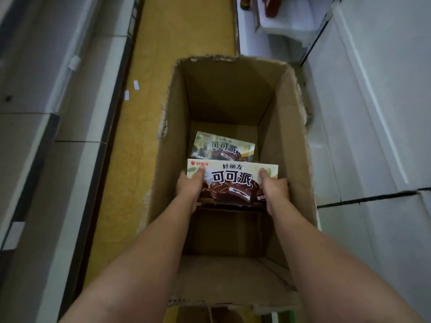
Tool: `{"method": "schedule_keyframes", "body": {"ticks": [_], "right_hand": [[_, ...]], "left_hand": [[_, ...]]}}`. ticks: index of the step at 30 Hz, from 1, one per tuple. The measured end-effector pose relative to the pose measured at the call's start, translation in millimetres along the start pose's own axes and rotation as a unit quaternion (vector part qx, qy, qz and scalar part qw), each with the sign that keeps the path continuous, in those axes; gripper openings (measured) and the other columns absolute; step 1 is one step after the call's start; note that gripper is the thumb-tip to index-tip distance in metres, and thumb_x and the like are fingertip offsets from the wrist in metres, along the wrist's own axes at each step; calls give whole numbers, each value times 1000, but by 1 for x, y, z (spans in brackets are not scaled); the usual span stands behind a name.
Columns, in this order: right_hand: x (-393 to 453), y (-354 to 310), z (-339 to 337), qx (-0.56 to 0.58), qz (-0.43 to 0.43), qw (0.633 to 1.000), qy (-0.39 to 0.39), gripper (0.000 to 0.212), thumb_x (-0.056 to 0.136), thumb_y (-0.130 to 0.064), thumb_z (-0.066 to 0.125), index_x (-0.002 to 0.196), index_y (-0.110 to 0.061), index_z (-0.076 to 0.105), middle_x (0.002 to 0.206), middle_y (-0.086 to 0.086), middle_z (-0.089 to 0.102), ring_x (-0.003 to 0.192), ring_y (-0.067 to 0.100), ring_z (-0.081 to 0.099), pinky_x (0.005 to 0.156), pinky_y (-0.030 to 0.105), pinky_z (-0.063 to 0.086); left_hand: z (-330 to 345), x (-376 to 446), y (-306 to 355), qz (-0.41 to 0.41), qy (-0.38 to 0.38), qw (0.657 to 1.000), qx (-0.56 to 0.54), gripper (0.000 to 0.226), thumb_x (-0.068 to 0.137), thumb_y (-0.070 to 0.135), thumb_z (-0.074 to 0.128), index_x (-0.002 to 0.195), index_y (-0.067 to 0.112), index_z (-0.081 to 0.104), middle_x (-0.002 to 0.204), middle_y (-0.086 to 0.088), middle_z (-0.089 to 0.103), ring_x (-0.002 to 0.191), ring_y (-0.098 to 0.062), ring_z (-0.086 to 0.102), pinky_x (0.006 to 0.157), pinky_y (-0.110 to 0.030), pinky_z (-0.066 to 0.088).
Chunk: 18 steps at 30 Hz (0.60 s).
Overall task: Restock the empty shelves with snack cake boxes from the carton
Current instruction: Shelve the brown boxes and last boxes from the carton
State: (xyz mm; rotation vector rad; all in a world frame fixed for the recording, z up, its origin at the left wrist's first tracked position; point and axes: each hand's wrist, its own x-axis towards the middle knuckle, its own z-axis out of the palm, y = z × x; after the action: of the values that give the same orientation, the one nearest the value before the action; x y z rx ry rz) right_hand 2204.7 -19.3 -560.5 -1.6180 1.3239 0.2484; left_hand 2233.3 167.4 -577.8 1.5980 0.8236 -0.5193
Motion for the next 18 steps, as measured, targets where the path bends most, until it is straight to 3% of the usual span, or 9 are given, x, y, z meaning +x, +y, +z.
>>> {"method": "schedule_keyframes", "body": {"ticks": [8, 13, 18], "right_hand": [[-77, -65, -45, 16, -85, 996, -16, 65, 85, -57, 57, 125, -7, 46, 116, 14, 61, 101, 32, 61, 91, 44, 50], [-133, -100, -39, 22, -154, 985, -75, 67, 77, -63, 62, 115, -8, 53, 111, 10, 65, 97, 31, 64, 89, 47, 52], [-182, -117, 1, 30, -205, 966, -152, 59, 83, -49, 65, 123, -9, 47, 102, 7, 61, 84, 24, 64, 75, 39, 54]], "left_hand": [[-31, -79, 73, 61, -6, 996, -71, 46, 92, 41, 57, 128, 14, 48, 100, -5, 64, 74, -19, 64, 57, -29, 50], [-88, -107, 105, 73, 42, 990, -113, 50, 87, 53, 59, 112, 10, 56, 102, -10, 69, 83, -27, 69, 72, -37, 58], [-162, -111, 115, 53, 63, 983, -163, 54, 85, 56, 60, 105, 7, 58, 91, -13, 71, 74, -29, 71, 59, -33, 56]]}}
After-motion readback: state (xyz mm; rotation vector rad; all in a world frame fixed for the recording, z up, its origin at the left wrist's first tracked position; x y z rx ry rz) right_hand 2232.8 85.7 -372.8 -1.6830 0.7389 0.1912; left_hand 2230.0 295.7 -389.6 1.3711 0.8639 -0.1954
